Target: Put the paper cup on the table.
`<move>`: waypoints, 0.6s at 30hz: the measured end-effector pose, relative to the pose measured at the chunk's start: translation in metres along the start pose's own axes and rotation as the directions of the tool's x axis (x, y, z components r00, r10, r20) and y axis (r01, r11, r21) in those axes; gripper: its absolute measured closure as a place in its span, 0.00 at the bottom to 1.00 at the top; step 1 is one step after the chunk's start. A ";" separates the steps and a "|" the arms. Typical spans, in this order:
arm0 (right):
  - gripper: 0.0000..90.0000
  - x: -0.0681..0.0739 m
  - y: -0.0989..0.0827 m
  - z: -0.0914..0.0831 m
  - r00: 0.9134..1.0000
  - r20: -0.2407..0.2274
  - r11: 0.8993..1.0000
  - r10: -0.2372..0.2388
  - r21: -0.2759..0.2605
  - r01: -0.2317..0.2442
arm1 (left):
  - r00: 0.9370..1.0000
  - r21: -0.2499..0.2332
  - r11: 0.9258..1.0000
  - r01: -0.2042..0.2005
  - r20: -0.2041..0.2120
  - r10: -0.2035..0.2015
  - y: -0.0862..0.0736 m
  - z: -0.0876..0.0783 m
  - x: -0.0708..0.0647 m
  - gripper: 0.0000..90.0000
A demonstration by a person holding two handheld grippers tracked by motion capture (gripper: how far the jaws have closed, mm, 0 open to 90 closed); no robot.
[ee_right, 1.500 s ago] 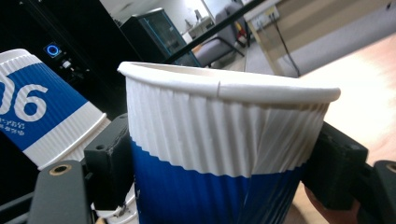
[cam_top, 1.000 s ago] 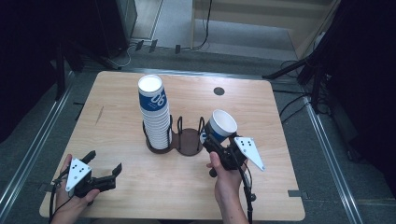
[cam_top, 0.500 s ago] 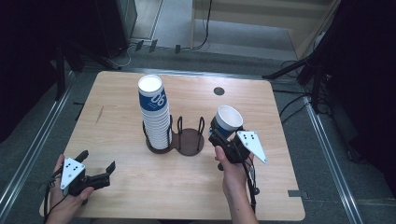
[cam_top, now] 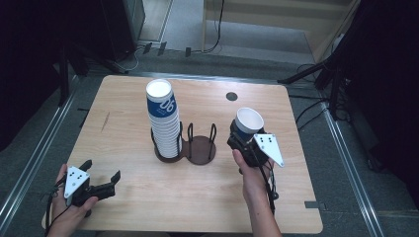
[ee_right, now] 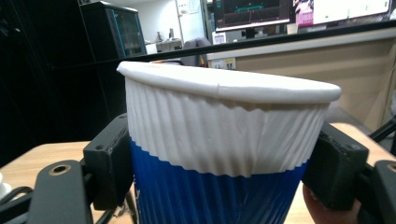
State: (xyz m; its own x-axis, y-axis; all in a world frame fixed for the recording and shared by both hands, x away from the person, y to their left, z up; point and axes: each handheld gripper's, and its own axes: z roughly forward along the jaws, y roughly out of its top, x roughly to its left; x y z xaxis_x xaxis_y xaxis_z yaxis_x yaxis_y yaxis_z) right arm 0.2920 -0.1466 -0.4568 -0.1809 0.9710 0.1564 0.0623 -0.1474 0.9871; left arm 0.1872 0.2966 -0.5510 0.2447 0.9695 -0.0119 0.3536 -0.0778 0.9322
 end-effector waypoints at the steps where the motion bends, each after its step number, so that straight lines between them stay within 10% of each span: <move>1: 0.24 -0.001 -0.001 0.001 1.000 0.001 1.000 -0.003 -0.001 0.003 | 1.000 0.000 1.000 0.004 0.000 -0.004 0.000 0.000 0.000 0.00; 18: 0.24 -0.010 -0.015 0.021 0.996 0.039 0.997 -0.081 -0.006 0.082 | 0.999 0.016 0.999 0.050 0.005 -0.050 0.001 0.002 0.005 0.00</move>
State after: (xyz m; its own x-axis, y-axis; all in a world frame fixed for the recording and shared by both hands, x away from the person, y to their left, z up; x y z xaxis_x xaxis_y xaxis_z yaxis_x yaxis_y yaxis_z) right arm 0.3139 -0.1504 -0.4744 -0.1468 0.9864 0.0741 0.0416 -0.0687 0.9968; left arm 0.1901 0.3008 -0.5510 0.2313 0.9710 -0.0600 0.3795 -0.0333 0.9246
